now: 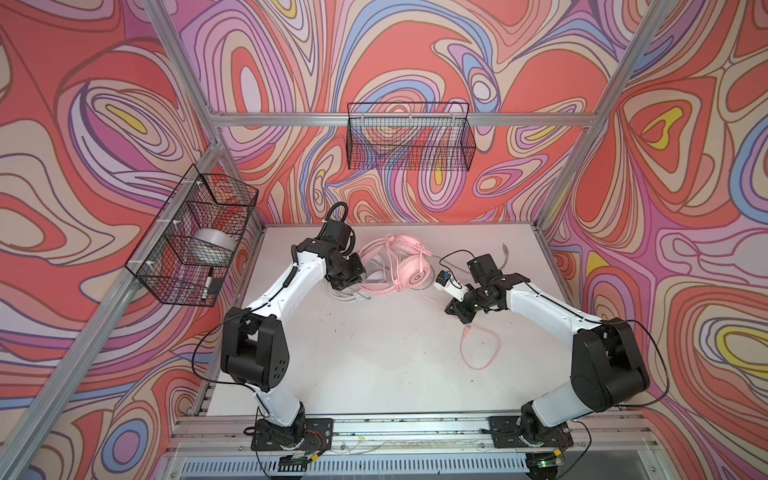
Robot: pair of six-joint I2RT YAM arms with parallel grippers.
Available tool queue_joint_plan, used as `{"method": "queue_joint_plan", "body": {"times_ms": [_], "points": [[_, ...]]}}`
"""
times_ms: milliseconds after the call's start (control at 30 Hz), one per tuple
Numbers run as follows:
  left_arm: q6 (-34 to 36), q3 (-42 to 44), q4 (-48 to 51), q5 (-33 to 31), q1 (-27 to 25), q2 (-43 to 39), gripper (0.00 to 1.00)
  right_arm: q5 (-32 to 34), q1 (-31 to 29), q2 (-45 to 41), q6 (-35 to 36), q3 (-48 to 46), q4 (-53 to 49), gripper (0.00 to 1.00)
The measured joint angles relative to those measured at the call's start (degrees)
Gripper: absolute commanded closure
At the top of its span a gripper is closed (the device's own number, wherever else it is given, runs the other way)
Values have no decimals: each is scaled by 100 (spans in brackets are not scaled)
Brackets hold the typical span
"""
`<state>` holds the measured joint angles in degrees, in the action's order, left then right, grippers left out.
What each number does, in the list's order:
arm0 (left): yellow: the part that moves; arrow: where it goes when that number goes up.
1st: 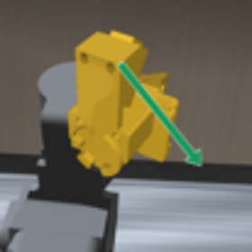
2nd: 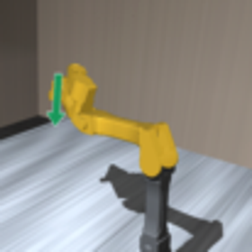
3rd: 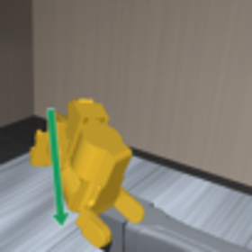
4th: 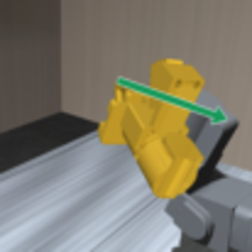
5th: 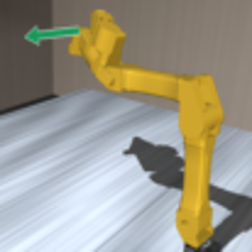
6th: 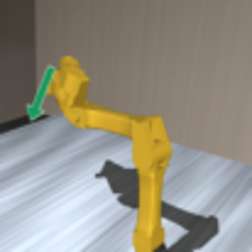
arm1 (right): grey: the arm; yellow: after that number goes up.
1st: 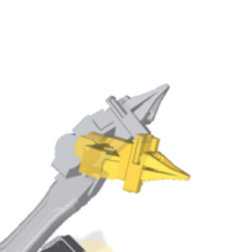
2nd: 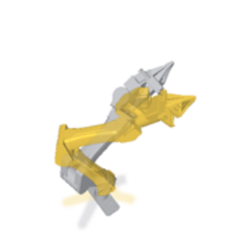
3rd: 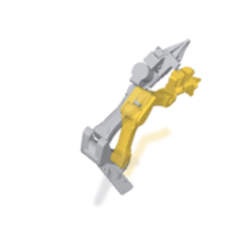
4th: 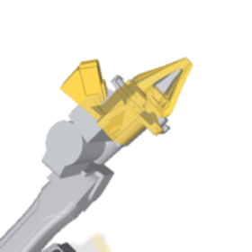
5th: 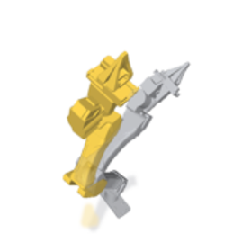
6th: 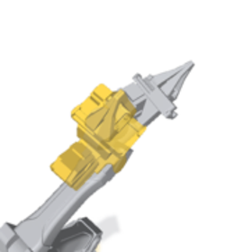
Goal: Wrap the headphones
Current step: 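Carry the grasped cable with the right gripper up to the headset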
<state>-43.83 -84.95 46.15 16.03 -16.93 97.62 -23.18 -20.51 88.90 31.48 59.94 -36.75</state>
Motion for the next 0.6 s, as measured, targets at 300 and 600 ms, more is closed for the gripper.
{"method": "queue_joint_plan", "body": {"times_ms": [300,600], "points": [[-85,11,7,-133,0,0,100,-72,-625,11,131,404,-44,100],[-72,9,295,-601,0,0,100,-184,-1073,11,507,1047,-472,100]]}}
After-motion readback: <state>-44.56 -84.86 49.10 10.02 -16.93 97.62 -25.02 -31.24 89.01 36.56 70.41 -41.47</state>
